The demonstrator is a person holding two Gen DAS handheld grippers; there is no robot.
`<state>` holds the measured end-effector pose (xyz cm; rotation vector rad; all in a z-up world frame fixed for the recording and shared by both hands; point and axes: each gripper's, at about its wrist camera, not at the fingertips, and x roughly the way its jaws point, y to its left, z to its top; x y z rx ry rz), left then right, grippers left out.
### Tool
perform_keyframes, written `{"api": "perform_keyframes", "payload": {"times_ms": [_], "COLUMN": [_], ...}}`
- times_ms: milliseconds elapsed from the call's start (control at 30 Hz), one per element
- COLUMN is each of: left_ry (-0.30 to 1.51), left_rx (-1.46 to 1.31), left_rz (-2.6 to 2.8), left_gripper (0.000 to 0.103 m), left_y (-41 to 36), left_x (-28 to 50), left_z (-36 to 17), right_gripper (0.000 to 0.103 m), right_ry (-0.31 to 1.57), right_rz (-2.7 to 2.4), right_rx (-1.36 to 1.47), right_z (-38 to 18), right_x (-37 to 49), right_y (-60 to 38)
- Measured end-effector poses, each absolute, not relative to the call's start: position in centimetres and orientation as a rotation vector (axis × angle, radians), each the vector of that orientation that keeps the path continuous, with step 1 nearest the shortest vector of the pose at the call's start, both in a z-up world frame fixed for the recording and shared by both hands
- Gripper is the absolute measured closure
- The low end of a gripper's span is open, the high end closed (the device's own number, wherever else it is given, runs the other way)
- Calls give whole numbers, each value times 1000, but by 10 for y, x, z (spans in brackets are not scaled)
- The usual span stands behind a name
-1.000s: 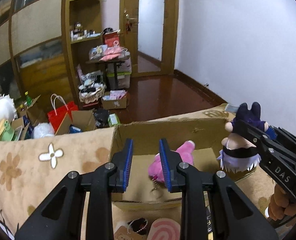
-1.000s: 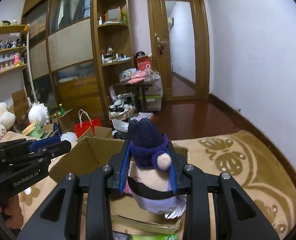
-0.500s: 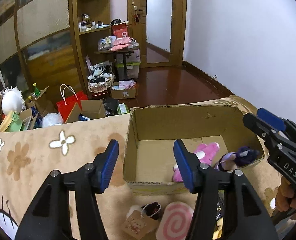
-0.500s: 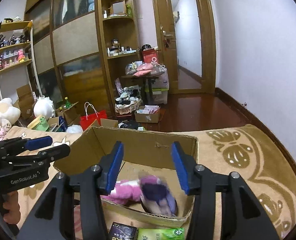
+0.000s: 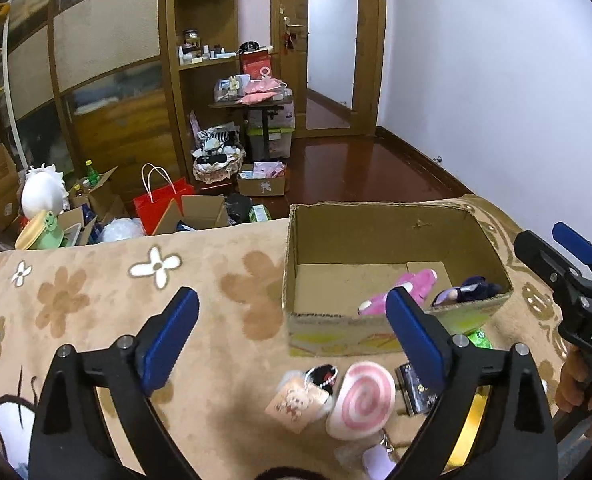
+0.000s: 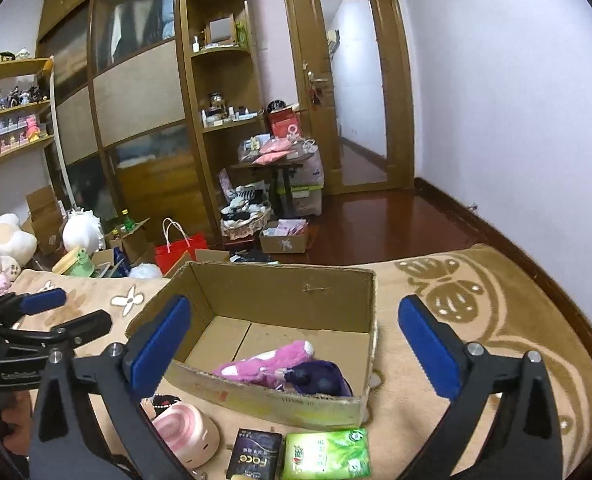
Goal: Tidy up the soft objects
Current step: 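Withdraw both tools from the box back toward the remaining items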
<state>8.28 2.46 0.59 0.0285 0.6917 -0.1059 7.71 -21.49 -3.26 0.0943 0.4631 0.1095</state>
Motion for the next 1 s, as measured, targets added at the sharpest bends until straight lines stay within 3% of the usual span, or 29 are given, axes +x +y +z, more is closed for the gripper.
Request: {"api": "perform_keyframes", "payload": {"times_ms": [1000], "left_ry": [822], "left_rx": [92], "left_rz": [-134], "left_gripper": [8], "left_y": [16], "left_x": [22], "left_z": [-4], "right_gripper": [0], "right_ry": [555], "right_rz": [42], "right_rx": [61], "right_z": [-43], "right_x": [0], "right_y": [-210]}}
